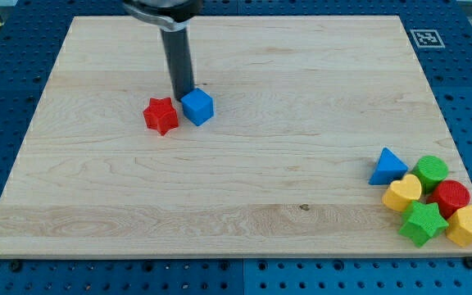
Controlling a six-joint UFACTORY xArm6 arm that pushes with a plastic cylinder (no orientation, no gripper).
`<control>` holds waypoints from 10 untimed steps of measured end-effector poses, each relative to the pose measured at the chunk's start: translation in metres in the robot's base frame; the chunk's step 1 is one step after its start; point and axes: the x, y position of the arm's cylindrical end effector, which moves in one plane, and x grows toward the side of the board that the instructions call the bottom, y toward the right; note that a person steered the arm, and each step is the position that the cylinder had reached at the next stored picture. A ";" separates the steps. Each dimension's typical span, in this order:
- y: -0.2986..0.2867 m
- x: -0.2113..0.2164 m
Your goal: Push the blue cube towards bottom
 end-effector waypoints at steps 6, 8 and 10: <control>0.049 0.025; 0.007 0.030; 0.038 0.053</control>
